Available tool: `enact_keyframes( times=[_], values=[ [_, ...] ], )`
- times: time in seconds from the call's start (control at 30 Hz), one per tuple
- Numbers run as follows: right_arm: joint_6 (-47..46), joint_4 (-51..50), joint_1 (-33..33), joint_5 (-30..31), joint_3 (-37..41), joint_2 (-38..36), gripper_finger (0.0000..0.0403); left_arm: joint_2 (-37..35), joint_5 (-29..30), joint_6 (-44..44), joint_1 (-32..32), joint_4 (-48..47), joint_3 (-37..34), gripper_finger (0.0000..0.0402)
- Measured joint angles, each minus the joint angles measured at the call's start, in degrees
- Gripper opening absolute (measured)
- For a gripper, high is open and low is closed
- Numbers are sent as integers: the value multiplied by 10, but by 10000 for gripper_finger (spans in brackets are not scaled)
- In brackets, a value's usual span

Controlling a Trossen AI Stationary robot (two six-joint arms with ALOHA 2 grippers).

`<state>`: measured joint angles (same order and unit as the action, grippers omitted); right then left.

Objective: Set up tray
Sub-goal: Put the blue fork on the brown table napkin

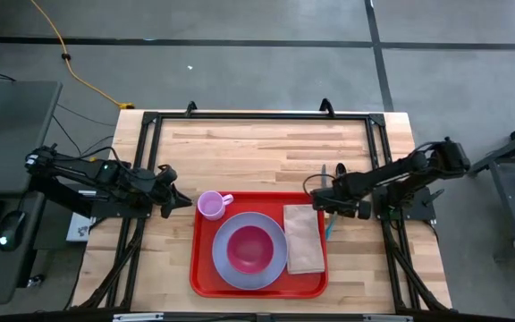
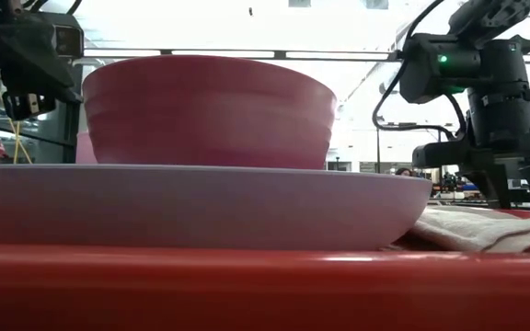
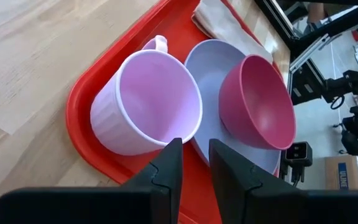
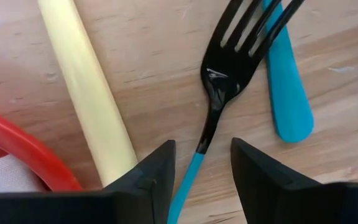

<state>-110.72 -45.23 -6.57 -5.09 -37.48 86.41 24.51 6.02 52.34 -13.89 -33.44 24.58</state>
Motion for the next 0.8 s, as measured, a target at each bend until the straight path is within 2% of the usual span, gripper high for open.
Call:
enact_keyframes(
  times=[0.27, 0.7, 0.8],
  values=[
    [5, -5, 2, 11, -1, -5, 101, 0, 2, 0, 0, -2, 0, 111],
    [14, -11, 2, 21, 0, -5, 13, 0, 9, 0, 0, -11, 0, 111],
    [15, -10, 2, 22, 0, -5, 4, 0, 9, 0, 0, -11, 0, 111]
  ],
)
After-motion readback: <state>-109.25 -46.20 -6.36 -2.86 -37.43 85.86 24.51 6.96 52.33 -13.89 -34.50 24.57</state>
